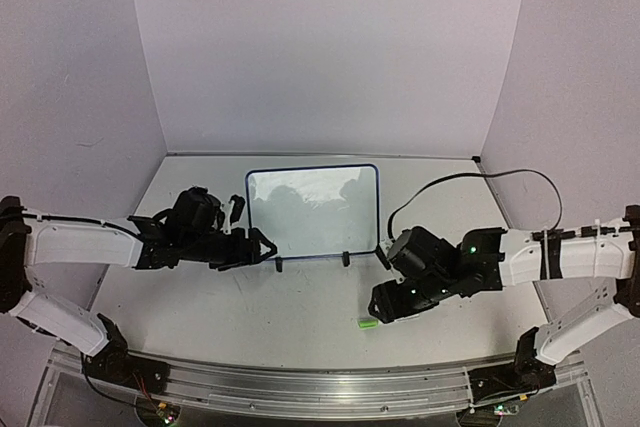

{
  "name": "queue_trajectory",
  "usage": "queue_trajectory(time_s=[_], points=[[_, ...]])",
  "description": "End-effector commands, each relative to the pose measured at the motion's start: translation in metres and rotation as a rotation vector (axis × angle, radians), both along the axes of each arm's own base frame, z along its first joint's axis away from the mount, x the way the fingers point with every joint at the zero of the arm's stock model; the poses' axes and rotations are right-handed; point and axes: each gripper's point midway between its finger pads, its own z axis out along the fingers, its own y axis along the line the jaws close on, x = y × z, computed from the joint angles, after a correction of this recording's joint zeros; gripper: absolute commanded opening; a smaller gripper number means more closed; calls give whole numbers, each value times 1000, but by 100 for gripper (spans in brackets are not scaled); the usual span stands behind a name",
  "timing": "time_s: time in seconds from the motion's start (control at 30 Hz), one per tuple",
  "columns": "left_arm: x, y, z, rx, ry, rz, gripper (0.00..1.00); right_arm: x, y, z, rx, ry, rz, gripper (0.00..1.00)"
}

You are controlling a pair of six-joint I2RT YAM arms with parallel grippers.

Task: Write a sentence on the whiteboard
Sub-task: Pick up the whiteboard marker from the center of the board.

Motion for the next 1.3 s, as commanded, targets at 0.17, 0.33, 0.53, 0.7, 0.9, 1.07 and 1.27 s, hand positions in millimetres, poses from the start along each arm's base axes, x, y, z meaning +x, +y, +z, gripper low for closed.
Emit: queue_trajectory(time_s=[0.17, 0.33, 0.53, 0.7, 0.9, 1.07, 1.27], points=[[9, -30, 23, -53, -66, -100, 82, -3, -42, 7, 18, 380, -720, 93], [3, -25, 37, -71, -113, -115, 82, 6, -51, -24, -23, 570, -1016, 89], [-4, -19, 50, -91, -150, -117, 83, 12, -33, -43, -79, 660, -1173, 80], [-11, -15, 58, -110, -173, -131, 83, -4, -45, -65, -131, 712, -1303, 65], [-17, -16, 70, -137, -191, -162, 84, 9, -51, -70, -53, 640, -1403, 60], [-21, -16, 77, -150, -203, -176, 84, 13, -54, -80, -13, 615, -1454, 57], [-23, -12, 79, -145, -212, -172, 85, 13, -59, -90, -16, 602, -1504, 32]])
